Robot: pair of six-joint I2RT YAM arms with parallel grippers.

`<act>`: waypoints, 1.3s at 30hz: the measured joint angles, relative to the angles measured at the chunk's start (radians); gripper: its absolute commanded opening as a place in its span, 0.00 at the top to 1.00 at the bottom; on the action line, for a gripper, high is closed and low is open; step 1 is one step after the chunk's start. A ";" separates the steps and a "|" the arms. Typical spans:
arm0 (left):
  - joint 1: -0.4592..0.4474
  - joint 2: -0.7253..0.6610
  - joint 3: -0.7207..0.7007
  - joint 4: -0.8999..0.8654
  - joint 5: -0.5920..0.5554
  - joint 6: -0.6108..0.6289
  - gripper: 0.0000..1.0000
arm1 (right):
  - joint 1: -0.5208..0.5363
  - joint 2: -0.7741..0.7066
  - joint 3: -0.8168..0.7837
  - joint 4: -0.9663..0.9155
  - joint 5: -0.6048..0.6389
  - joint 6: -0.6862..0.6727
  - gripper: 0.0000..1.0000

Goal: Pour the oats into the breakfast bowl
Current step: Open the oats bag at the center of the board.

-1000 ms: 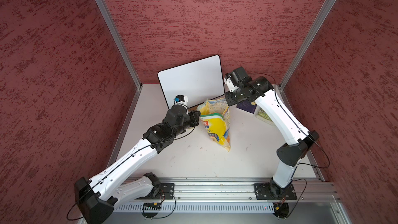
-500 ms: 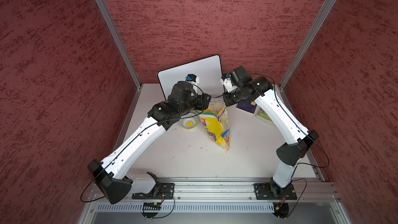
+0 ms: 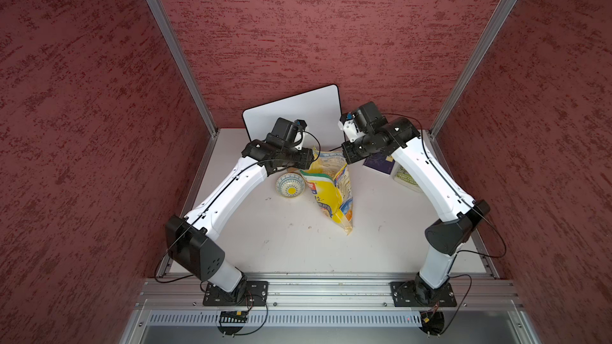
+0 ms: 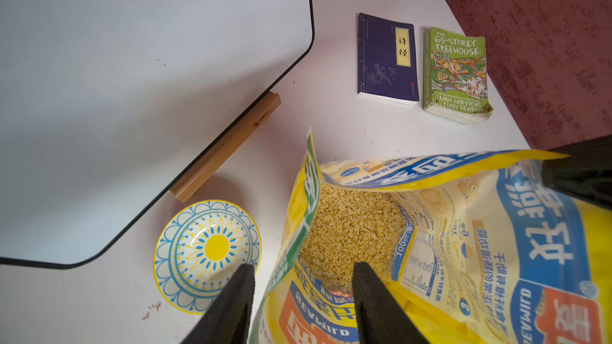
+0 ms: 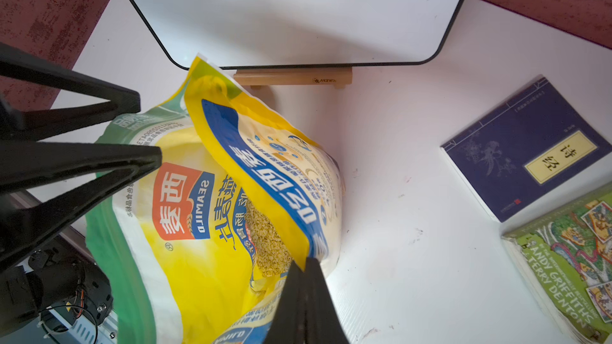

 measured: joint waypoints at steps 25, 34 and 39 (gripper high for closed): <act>-0.005 -0.018 -0.009 0.001 0.077 -0.138 1.00 | 0.119 -0.555 -0.549 0.217 -0.074 -0.106 0.20; -0.030 -0.044 -0.026 -0.006 0.060 -0.168 1.00 | 0.119 -0.479 -0.680 0.332 -0.015 -0.181 0.29; -0.052 -0.080 -0.060 -0.009 0.042 -0.184 1.00 | 0.103 -0.435 -0.689 0.387 -0.035 -0.261 0.81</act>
